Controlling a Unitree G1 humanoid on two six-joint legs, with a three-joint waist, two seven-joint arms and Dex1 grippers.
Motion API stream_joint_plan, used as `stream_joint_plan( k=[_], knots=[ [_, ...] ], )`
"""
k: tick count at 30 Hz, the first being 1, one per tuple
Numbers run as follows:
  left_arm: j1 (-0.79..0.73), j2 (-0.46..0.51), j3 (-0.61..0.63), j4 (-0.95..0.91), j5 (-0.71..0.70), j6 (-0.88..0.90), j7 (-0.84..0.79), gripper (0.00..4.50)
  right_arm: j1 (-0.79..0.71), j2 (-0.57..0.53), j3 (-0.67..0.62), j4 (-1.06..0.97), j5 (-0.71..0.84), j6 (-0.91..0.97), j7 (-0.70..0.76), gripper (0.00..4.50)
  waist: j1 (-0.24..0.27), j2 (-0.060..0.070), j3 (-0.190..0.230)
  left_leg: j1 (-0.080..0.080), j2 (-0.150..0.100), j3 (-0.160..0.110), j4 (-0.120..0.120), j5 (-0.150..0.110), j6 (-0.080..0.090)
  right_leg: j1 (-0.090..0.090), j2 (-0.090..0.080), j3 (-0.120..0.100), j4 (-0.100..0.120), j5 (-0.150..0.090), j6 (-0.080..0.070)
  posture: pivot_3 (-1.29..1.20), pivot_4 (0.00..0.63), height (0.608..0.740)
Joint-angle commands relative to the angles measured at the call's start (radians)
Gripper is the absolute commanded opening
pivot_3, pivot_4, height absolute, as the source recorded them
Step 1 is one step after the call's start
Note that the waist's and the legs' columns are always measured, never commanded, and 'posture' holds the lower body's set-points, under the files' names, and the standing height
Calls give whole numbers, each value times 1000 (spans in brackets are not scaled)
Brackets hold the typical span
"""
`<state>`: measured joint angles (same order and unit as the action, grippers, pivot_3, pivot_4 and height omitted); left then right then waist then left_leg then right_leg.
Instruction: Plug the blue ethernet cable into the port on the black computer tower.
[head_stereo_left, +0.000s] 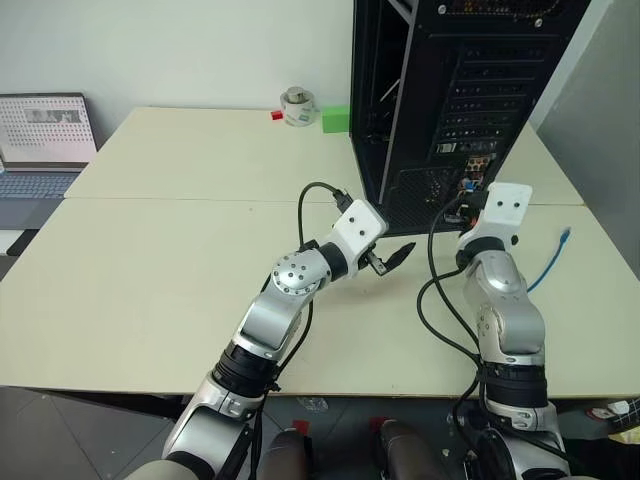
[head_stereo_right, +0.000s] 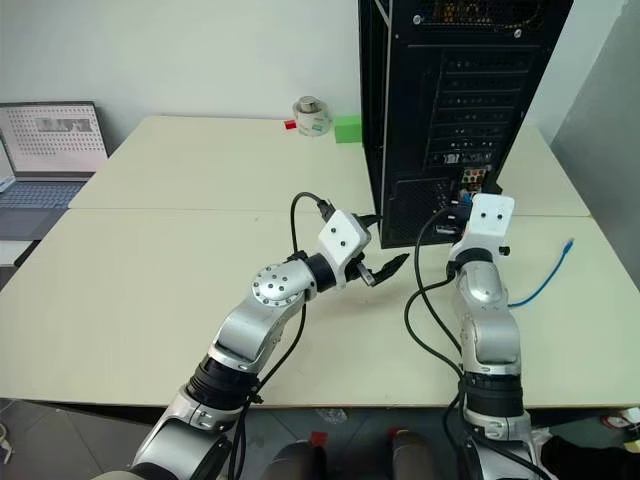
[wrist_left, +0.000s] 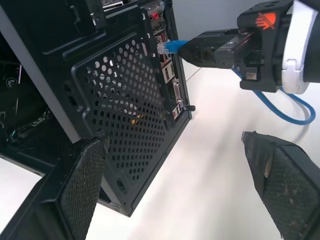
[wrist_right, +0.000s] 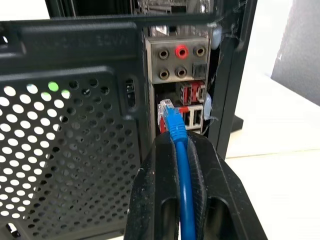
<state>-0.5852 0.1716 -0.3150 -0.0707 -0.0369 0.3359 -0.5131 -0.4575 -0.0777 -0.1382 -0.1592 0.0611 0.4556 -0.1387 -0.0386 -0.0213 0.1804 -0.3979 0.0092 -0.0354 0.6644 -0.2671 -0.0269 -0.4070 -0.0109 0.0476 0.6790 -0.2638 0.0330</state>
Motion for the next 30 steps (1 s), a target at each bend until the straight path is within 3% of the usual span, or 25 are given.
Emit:
stream_joint_plan(
  k=[1, 30],
  knots=[
    [-13, -5, 10, -21, 3, -22, -2, 4465, -7, 7, -12, -44, 1, 6, -14, 0, 0, 0, 0, 0, 0, 0, 0, 0, 0, 0, 0, 0, 0, 0, 0, 0, 150, 740],
    [-11, 0, 12, -21, 8, -22, -10, 4465, -37, 9, -24, -1, -2, 3, -2, 0, 1, 0, 0, 0, 0, 0, 0, 0, 0, 0, 0, 0, 0, 0, 0, 0, 150, 740]
  ],
)
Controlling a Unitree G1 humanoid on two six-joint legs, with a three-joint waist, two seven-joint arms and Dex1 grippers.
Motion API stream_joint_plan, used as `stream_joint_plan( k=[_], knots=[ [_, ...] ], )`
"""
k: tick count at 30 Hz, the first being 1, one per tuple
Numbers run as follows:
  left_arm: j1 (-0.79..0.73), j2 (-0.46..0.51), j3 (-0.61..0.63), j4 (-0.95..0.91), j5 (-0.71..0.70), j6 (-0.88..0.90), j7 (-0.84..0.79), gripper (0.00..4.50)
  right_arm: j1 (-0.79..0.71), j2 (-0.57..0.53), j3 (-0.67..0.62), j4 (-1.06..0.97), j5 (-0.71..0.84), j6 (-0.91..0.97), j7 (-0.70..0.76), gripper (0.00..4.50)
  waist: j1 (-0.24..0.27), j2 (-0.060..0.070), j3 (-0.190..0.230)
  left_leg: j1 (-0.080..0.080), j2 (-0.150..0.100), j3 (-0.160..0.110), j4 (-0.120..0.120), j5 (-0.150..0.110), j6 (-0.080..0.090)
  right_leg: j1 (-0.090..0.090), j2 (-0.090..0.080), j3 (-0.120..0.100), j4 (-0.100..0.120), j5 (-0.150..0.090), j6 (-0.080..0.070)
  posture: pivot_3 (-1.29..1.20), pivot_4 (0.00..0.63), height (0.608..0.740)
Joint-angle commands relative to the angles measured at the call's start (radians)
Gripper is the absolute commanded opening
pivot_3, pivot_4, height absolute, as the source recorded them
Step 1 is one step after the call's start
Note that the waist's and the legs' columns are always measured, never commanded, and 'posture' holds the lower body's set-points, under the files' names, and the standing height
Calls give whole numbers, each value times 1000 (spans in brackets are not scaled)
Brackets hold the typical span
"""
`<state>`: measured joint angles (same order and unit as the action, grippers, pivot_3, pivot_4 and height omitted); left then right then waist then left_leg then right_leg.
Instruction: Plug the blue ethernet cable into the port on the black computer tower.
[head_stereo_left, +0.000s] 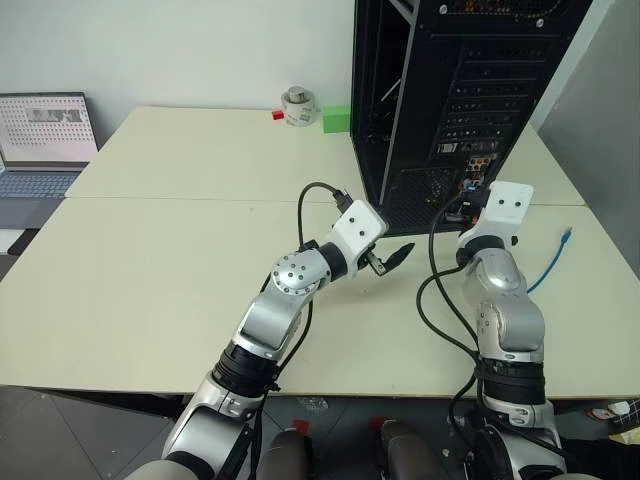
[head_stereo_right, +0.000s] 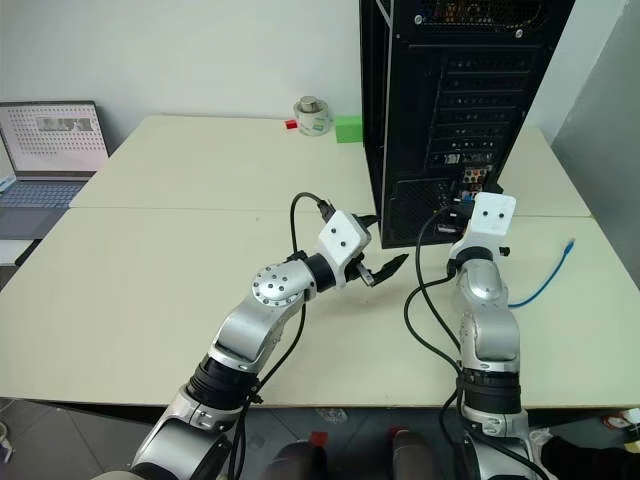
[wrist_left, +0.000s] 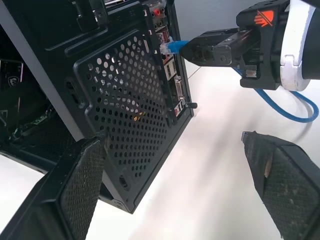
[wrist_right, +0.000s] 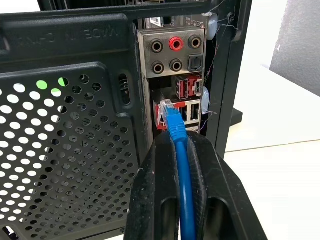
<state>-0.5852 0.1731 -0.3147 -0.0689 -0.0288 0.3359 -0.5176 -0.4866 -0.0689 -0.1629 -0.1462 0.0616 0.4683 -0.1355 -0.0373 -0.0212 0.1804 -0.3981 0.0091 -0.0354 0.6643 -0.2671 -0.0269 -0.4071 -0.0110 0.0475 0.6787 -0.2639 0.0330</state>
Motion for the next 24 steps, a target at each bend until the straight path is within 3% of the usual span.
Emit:
stream_joint_plan(
  k=[1, 24],
  knots=[
    [-11, -2, 12, -23, 0, -22, -6, 4465, -7, 1, -1, -13, -3, -9, -8, 0, 0, 0, 0, 0, 0, 0, 0, 0, 0, 0, 0, 0, 0, 0, 0, 0, 150, 740],
    [-12, -4, 14, -20, 3, -24, -5, 4465, -34, 6, -4, -1, -3, -21, -23, 0, 0, 0, 0, 0, 0, 0, 0, 0, 0, 0, 0, 0, 0, 0, 0, 0, 150, 740]
  ],
)
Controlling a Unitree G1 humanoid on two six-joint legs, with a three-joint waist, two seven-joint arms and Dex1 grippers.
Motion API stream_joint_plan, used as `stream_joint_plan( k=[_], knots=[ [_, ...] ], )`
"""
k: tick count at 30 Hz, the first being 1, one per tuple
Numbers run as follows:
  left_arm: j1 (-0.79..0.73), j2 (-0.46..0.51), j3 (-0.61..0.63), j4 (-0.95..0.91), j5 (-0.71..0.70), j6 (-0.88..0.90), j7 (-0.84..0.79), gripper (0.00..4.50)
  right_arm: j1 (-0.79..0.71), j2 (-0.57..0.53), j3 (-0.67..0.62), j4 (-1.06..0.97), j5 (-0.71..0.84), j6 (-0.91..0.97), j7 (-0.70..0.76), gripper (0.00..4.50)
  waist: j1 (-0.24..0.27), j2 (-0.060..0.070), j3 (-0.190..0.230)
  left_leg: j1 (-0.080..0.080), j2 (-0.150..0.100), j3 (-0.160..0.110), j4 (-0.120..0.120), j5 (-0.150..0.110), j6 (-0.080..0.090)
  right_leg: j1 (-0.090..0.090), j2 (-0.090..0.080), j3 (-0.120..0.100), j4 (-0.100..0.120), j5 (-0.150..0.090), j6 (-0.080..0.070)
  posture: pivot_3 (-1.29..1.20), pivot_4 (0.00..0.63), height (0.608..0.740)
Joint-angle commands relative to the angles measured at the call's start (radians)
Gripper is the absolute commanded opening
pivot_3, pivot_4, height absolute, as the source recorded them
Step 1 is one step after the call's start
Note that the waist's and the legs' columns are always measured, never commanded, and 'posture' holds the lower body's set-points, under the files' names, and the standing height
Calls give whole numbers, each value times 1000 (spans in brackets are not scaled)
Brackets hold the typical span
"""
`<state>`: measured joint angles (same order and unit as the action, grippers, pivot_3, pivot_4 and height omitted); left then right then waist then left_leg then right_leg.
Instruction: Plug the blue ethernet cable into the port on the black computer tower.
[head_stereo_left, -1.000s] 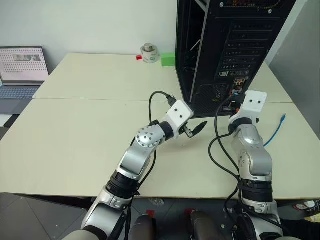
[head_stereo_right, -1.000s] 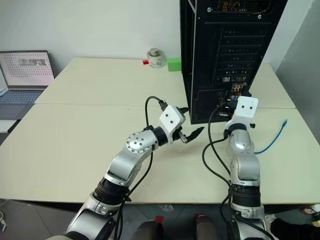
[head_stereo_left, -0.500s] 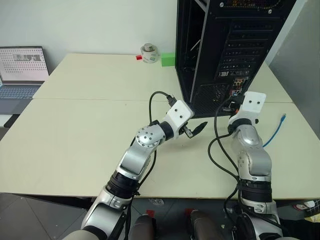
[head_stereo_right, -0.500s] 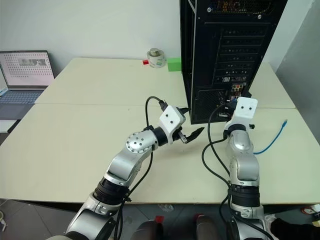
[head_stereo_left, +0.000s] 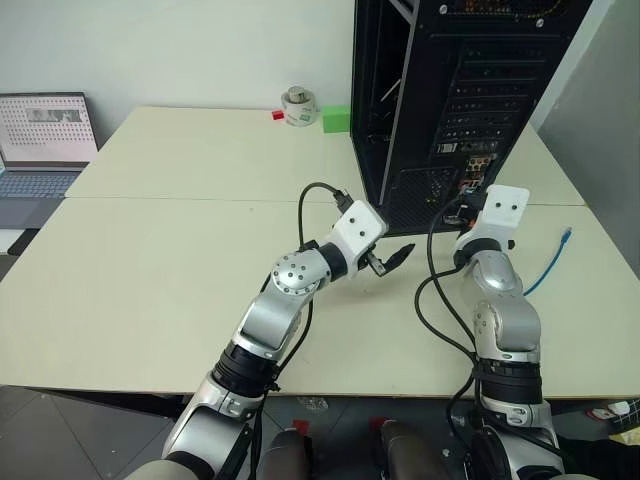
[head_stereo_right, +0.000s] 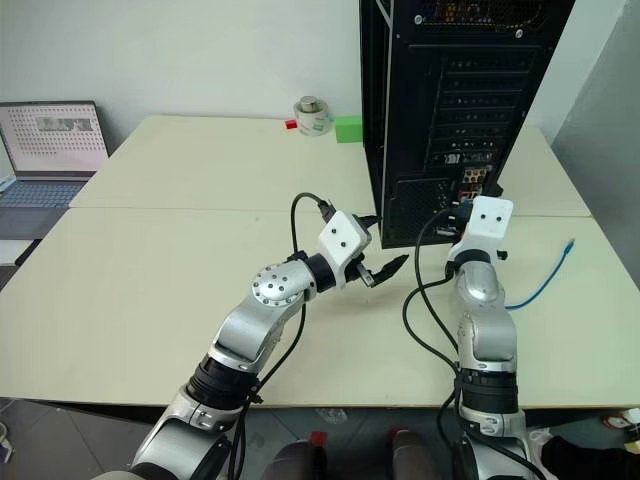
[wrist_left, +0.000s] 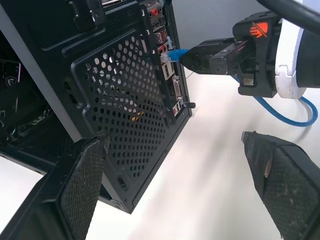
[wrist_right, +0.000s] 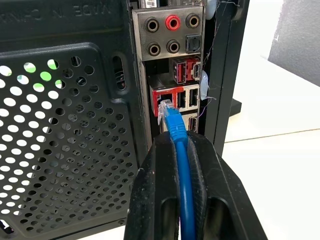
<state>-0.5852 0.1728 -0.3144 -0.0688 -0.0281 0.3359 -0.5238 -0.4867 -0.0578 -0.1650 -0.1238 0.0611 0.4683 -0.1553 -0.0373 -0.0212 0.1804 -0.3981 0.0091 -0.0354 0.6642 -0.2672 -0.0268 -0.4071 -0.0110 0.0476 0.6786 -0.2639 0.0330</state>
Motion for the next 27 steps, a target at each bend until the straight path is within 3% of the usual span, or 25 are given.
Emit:
stream_joint_plan(
  k=[1, 27],
  knots=[
    [-12, -4, 13, -20, 2, -24, 1, 4465, -36, -6, -2, -23, -2, -21, -4, 0, 0, 0, 0, 0, 0, 0, 0, 0, 0, 0, 0, 0, 0, 0, 0, 0, 150, 740],
    [-11, -6, 11, -22, 3, -25, 0, 4465, -93, 22, 22, 35, -13, 2, -20, 0, -5, 0, 0, 0, 0, 1, 0, 0, 0, -1, 0, 0, 0, 0, 0, 0, 150, 740]
  ],
)
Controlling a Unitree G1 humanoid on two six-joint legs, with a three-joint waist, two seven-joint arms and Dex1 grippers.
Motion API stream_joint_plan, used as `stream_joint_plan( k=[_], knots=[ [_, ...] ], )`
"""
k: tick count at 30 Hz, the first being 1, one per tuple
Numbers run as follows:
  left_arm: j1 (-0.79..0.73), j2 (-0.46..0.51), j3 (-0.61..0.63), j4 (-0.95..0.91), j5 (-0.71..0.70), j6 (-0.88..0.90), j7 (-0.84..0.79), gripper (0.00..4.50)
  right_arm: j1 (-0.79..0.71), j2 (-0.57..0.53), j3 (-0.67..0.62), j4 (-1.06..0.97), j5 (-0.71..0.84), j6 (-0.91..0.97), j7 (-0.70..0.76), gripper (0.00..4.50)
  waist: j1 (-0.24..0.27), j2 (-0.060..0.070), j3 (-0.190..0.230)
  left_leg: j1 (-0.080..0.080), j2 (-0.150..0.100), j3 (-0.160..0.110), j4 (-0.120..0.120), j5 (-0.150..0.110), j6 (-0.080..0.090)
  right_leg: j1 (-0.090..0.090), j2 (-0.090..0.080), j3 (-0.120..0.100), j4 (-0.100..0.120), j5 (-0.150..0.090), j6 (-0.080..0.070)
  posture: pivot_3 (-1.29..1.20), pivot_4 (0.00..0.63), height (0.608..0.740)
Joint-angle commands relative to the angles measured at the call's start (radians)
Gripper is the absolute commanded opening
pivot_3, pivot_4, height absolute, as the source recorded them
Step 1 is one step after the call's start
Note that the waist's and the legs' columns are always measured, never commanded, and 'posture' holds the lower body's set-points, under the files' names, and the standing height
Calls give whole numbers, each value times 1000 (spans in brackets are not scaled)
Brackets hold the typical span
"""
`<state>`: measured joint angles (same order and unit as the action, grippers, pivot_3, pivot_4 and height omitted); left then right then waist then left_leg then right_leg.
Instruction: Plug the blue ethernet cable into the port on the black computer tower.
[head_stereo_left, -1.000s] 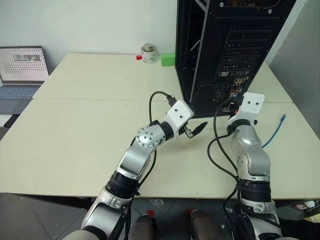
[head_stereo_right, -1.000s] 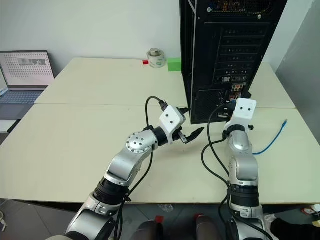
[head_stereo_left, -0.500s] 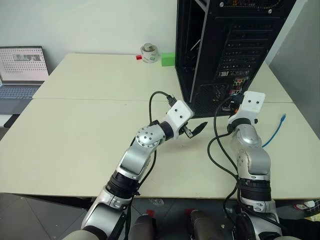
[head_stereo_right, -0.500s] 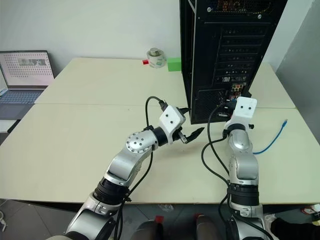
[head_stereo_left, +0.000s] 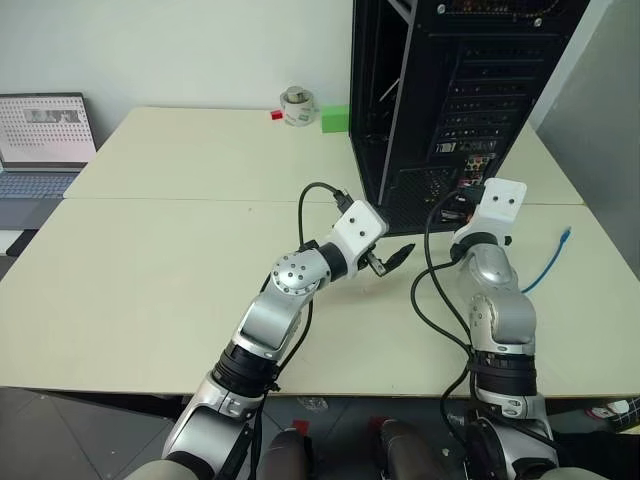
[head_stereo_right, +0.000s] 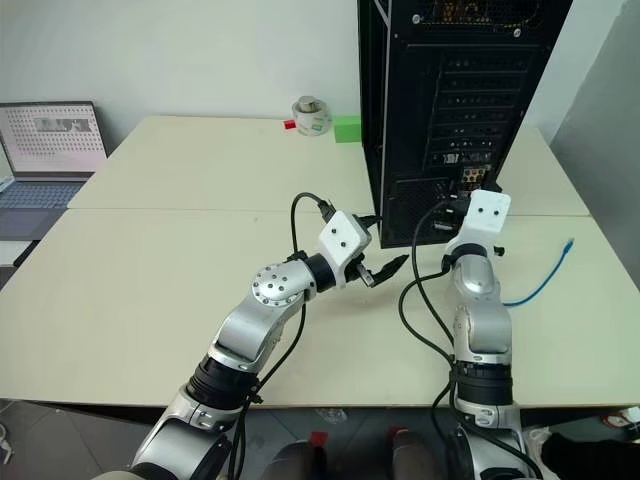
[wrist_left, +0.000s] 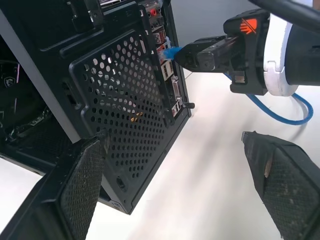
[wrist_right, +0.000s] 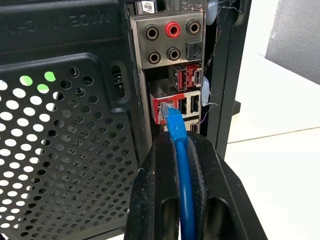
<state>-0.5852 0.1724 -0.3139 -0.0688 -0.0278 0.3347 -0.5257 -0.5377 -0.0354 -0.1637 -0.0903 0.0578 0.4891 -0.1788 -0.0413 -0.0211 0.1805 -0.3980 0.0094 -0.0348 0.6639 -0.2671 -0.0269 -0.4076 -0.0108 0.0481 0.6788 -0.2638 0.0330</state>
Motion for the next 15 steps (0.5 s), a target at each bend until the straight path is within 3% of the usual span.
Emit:
stream_joint_plan(
  k=[1, 15],
  knots=[
    [-11, -6, 10, -22, 3, -24, 2, 4465, -44, -1, 22, 7, -10, -21, 5, 0, -2, 0, 0, 0, 0, 0, 0, 0, 0, 0, 0, 0, 0, 0, 0, 0, 150, 740],
    [-10, -10, 11, -22, 3, -24, 8, 4465, -73, 4, 37, 62, -15, -47, 13, 0, -15, 0, 0, 1, 1, 0, 0, 0, 0, 0, 1, 0, 1, 0, 0, 0, 150, 740]
  ],
)
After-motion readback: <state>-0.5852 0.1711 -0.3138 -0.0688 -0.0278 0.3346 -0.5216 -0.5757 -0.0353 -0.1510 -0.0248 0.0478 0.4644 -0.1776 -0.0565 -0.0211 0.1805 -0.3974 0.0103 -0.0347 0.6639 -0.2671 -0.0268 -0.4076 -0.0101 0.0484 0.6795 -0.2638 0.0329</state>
